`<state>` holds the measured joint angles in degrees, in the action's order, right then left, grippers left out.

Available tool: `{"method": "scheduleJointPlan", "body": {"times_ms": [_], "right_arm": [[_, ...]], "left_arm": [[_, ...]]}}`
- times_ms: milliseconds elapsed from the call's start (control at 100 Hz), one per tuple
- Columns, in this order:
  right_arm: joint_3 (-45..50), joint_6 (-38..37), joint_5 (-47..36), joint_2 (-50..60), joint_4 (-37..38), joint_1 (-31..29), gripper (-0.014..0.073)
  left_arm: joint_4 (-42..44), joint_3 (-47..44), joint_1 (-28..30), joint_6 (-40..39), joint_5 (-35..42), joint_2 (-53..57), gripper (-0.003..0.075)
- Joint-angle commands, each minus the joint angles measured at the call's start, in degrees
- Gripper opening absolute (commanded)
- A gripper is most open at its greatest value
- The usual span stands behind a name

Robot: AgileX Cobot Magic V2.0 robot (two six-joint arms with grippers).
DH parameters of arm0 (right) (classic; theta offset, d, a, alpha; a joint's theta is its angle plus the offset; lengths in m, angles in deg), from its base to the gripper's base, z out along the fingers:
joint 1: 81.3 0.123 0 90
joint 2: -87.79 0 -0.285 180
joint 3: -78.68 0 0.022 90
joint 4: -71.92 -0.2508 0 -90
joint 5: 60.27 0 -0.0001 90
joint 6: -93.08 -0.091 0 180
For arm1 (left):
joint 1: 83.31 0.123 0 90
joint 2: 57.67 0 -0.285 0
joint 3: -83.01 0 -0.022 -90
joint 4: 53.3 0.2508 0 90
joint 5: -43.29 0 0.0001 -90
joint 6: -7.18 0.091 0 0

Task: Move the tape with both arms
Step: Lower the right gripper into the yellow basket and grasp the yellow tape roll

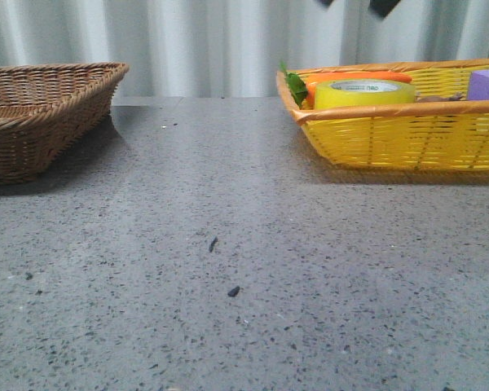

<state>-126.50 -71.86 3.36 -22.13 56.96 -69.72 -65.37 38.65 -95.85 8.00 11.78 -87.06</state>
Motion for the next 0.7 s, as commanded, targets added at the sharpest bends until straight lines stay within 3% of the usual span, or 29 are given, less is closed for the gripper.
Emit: {"method": "scheduleJointPlan", "body": {"times_ms": [0, 200, 270, 340, 430, 690], "right_arm": [[-3.9, 0.6, -1.5, -2.3, 1.3, 0.0, 0.0439], [-4.0, 0.6, -5.3, -8.0, 4.8, 0.0, 0.0435], [-4.0, 0.6, -6.1, -8.8, 5.6, -0.1, 0.0375], [-4.0, 0.6, -6.1, -9.0, 5.8, -0.1, 0.022], [-4.0, 0.6, -6.4, -8.3, 6.2, -0.1, -0.006], [-4.0, 0.6, -9.2, -4.5, 8.0, -0.1, -0.0048]], "left_arm": [[-1.0, 2.0, -0.5, 0.0, 2.9, -0.8, 0.0419], [-1.0, 2.0, -0.5, 0.0, 1.7, -0.8, 0.0419], [-1.0, 2.0, -0.5, 0.0, 1.7, -0.8, 0.0419], [-1.0, 2.0, -0.5, 0.0, 1.7, -0.8, 0.0419], [-1.0, 2.0, -0.5, 0.0, 1.7, -0.8, 0.0419], [-1.0, 2.0, -0.5, 0.0, 2.0, -0.8, 0.0419]]}}
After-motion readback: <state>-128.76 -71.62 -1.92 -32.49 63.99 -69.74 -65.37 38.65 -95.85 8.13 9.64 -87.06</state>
